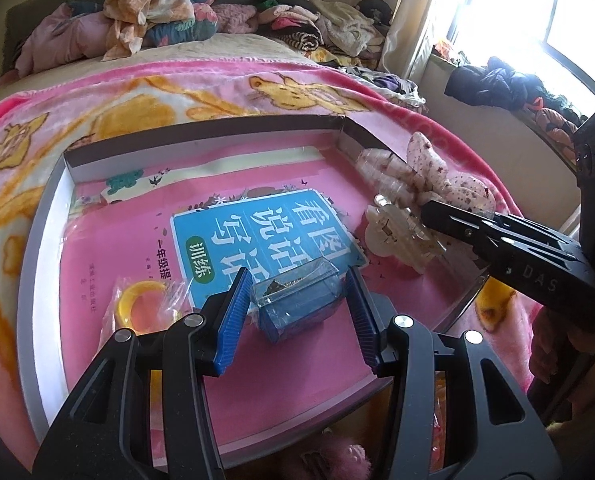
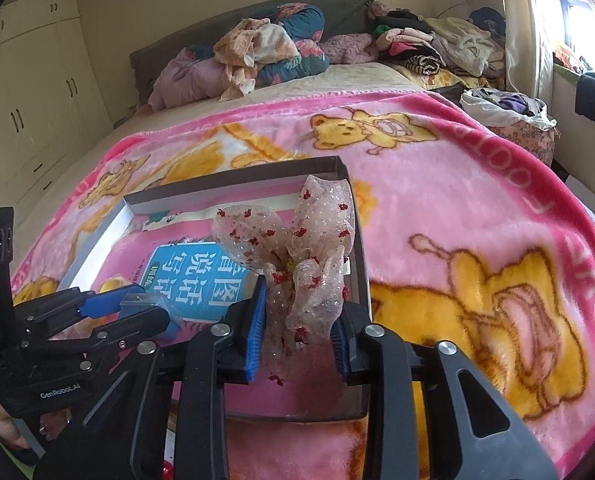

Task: Organize jewelry
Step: 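Open the right tool to drop the bow in the box while the left tool releases the blue case, then withdraw both tools toward the remaining earrings and hair tie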

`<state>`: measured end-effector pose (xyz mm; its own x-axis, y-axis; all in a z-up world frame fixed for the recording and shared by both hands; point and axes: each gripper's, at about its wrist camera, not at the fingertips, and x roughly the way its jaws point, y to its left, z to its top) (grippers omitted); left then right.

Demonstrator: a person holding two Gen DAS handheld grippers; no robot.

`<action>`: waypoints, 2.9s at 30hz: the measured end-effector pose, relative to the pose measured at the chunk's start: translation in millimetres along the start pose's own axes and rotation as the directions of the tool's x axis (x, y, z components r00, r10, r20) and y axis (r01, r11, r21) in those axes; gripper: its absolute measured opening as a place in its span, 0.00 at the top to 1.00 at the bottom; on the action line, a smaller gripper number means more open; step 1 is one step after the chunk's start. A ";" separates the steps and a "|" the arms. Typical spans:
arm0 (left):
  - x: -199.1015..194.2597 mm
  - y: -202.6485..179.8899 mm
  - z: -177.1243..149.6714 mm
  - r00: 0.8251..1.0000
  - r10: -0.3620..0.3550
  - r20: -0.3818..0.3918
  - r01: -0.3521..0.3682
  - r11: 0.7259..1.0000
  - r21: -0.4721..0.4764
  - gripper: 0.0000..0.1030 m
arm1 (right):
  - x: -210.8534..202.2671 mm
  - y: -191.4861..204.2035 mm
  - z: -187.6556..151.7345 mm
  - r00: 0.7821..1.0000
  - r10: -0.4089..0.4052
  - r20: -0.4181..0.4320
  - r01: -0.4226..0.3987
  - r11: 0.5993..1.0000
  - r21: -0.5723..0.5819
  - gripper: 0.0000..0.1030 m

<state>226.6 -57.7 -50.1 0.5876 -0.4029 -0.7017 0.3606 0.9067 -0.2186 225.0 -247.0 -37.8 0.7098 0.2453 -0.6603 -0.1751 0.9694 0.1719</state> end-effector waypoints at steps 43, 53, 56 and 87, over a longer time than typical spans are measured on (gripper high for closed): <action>-73.6 7.3 -18.2 0.980 0.080 0.181 -0.073 0.996 -0.043 0.17 | -81.6 12.5 -33.4 0.992 -0.032 0.118 0.026 0.998 0.048 0.12; -102.6 18.4 -28.0 0.964 0.118 0.239 -0.105 0.992 -0.067 0.13 | -99.7 27.9 -41.4 0.990 -0.021 0.138 0.019 1.000 0.018 0.12; -109.0 21.0 -33.0 0.962 0.125 0.244 -0.111 0.991 -0.071 0.12 | -103.6 33.3 -44.0 0.990 -0.015 0.138 0.014 1.000 0.007 0.12; -137.7 44.8 -97.9 0.969 0.163 0.186 -0.153 0.986 -0.064 0.12 | -106.9 88.6 -92.2 0.998 0.049 0.046 -0.043 0.993 -0.109 0.12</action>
<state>90.9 50.6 -29.7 0.7630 -0.2661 -0.5891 0.2195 0.9639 -0.1511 70.6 -186.7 -19.4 0.7310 0.2916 -0.6169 -0.2792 0.9528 0.1196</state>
